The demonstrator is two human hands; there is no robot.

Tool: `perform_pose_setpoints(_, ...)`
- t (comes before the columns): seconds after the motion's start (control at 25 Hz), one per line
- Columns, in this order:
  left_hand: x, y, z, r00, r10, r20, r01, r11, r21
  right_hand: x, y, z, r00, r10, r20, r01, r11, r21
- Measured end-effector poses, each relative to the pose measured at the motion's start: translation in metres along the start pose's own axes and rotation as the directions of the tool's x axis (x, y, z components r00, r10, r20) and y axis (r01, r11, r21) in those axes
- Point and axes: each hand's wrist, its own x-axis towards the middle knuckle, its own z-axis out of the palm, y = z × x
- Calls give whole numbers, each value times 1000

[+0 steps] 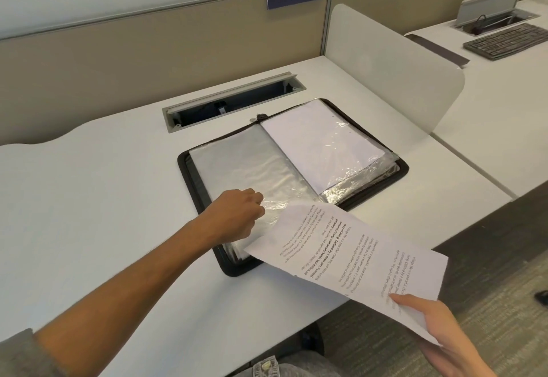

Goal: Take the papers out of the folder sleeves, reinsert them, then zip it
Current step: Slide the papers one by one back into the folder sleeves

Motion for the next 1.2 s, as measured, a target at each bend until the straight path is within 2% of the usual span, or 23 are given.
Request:
perform_pose_setpoints(0.16, -11, -2, 6, 1000, 0, 7, 0, 1000, 11, -8, 7, -1, 996, 83, -27, -82, 996, 28)
perform_pose_setpoints(0.36, -14, -4, 18, 997, 35, -61, -32, 998, 49, -24, 3, 7, 980, 168, 109, -170, 985, 6)
perform_pose_setpoints(0.44, -15, -2, 18, 993, 68, -91, -63, 997, 52, -30, 4, 11, 991, 116, 66, -119, 992, 45)
perform_pose_setpoints(0.52, -17, -1, 15, 986, 98, -135, -94, 995, 36, -32, 6, 8, 997, 67, -35, -63, 993, 101)
perform_pose_setpoints(0.72, -26, 2, 13, 970, 131, -206, -134, 991, 1, -28, 16, 6, 984, 14, -180, 16, 987, 162)
perform_pose_setpoints(0.92, -35, 5, 11, 967, 133, -217, -136, 991, -1, -30, 30, 30, 975, -31, -218, 67, 985, 160)
perform_pose_setpoints(1.08, -35, 4, 7, 967, 119, -224, -113, 993, 41, -36, 34, 42, 958, 7, -287, 39, 987, 154)
perform_pose_setpoints(1.2, -36, 5, 5, 963, 105, -248, -95, 994, 51, -38, 31, 39, 964, 27, -264, 26, 980, 195)
